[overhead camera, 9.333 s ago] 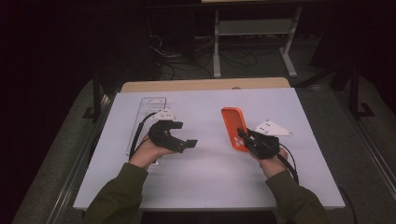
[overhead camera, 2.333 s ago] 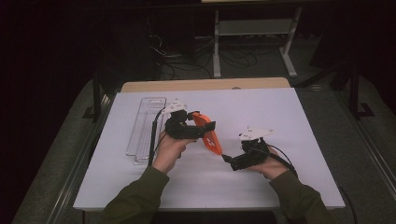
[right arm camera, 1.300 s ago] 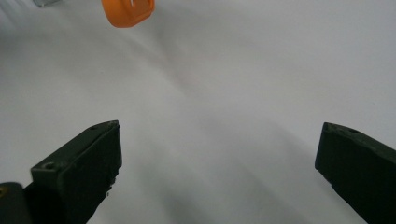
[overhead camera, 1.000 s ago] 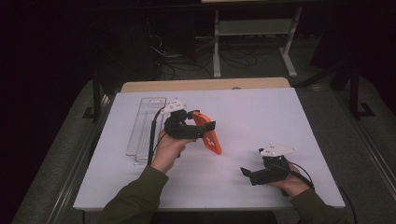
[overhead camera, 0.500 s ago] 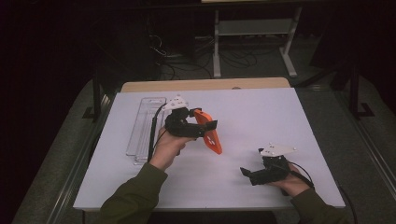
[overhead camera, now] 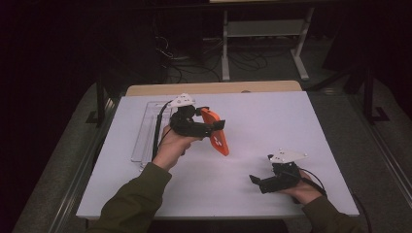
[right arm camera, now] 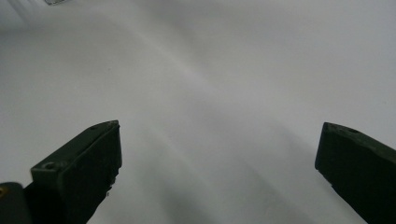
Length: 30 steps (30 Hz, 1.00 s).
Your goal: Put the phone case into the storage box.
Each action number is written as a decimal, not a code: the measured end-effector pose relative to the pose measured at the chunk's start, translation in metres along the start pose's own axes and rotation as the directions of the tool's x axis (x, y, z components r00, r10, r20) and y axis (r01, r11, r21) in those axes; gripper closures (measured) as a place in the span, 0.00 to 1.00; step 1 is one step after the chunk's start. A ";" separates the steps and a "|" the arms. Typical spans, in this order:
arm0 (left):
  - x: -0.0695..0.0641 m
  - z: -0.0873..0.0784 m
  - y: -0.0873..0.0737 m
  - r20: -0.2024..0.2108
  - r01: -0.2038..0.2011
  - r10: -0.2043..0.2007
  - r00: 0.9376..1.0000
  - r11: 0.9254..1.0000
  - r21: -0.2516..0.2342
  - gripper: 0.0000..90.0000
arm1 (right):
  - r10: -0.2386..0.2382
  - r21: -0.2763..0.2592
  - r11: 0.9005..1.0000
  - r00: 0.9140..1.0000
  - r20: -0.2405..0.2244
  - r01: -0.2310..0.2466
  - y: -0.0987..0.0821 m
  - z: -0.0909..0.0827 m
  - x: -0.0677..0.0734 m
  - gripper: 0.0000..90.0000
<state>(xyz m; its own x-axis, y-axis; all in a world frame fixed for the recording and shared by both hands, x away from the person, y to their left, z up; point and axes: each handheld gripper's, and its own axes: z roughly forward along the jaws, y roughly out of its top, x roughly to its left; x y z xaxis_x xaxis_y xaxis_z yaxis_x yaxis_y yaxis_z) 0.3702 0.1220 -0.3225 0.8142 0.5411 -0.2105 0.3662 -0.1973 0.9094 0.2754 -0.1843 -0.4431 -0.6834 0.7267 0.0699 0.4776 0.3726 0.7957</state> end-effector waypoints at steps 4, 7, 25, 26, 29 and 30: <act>0.002 0.001 0.003 0.002 -0.002 0.002 1.000 1.000 -0.001 0.17 | -0.002 0.001 1.000 1.000 -0.001 0.002 0.000 0.000 0.000 0.00; 0.004 0.001 0.004 0.003 -0.005 0.005 1.000 1.000 0.003 0.17 | -0.002 0.000 1.000 1.000 -0.002 0.002 0.000 0.000 0.000 0.00; 0.021 -0.001 0.018 -0.016 -0.043 0.044 0.999 0.999 0.024 0.17 | -0.005 0.000 1.000 1.000 -0.006 0.005 0.000 0.000 0.000 0.00; 0.022 0.000 0.019 -0.019 -0.043 0.043 0.999 0.999 0.020 0.17 | -0.005 0.000 1.000 1.000 -0.006 0.005 0.000 0.000 0.000 0.00; 0.025 -0.001 0.020 -0.023 -0.048 0.049 0.999 0.999 0.022 0.17 | -0.006 -0.002 1.000 1.000 -0.009 0.006 0.000 0.000 0.001 0.00; 0.026 0.000 0.021 -0.026 -0.048 0.049 0.998 0.999 0.020 0.17 | -0.007 -0.003 1.000 1.000 -0.009 0.007 0.000 0.000 0.001 0.00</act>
<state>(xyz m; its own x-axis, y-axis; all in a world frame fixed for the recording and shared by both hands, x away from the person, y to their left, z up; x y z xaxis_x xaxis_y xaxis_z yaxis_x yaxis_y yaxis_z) 0.3990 0.1326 -0.3093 0.8189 0.5522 -0.1561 0.3351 -0.2394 0.9112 0.2751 -0.1838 -0.4431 -0.6920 0.7185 0.0697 0.4711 0.3763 0.7978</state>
